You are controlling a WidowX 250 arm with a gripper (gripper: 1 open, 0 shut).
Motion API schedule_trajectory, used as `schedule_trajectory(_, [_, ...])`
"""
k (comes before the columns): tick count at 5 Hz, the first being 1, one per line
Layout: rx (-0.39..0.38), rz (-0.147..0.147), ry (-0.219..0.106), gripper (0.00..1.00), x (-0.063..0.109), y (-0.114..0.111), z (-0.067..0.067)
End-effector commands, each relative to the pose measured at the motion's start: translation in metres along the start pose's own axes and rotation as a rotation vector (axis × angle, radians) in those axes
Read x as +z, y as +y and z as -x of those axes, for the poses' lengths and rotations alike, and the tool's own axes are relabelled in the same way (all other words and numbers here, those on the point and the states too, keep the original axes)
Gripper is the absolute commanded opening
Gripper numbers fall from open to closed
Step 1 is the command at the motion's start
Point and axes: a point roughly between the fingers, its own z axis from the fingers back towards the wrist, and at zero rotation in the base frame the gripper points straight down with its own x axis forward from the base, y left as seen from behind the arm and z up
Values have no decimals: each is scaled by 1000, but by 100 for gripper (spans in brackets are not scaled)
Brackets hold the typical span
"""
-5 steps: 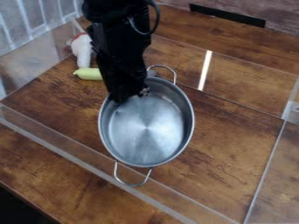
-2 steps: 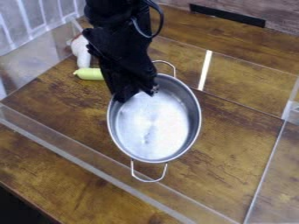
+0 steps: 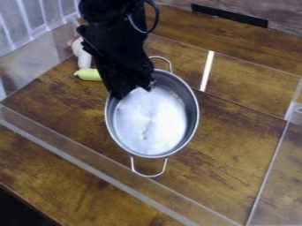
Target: Remove the mushroom from the silver pot and put it on the table
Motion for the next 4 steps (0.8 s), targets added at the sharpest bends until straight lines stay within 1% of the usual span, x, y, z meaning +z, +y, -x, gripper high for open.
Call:
schedule_trajectory(1, [29,-6,-37,0,-3,-8,-10])
schedule_trajectory(3, [66,-17,-36,0,-13,-14,-9])
schedule_trajectory(4, [82,-23,-37,0,-16,-19,-17])
